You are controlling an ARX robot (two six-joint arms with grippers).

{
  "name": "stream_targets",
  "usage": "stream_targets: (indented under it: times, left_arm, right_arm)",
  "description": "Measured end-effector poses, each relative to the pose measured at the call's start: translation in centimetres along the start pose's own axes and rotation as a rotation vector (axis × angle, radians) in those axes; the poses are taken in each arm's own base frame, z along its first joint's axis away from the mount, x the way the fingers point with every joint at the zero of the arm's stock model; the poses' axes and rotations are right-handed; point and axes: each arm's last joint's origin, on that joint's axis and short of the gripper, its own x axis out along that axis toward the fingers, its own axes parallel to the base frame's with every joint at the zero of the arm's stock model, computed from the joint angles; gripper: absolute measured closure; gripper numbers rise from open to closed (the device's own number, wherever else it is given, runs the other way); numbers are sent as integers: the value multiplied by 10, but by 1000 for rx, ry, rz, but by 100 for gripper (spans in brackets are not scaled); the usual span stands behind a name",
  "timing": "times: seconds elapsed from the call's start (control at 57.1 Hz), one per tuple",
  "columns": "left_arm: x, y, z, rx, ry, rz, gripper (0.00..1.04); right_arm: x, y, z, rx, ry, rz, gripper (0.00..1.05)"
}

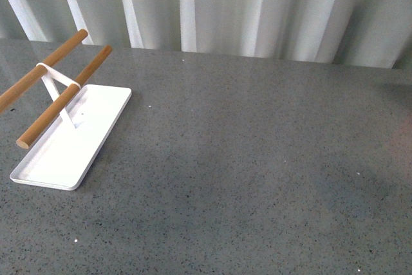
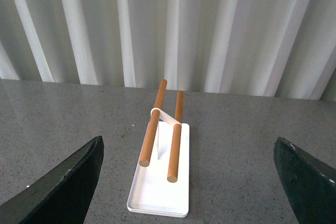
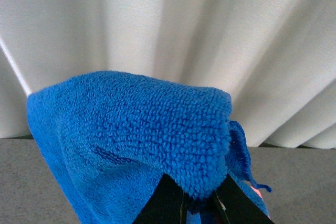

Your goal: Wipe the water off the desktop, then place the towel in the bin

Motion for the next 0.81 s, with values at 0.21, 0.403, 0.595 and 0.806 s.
stream_targets:
  times: [0.21, 0.403, 0.595, 0.806]
  left_arm:
    - [0, 0, 0, 0, 0, 0, 7]
    - [0, 0, 0, 0, 0, 0, 7]
    - [0, 0, 0, 0, 0, 0, 7]
    - [0, 0, 0, 0, 0, 0, 7]
  right_arm:
    - [-6, -47, -39, 82, 75, -71, 101]
    - [-11, -67, -90, 140, 166, -109, 101]
    - [-5, -79, -140, 191, 262, -147, 101]
    - [16, -81, -200, 218, 442, -211, 101]
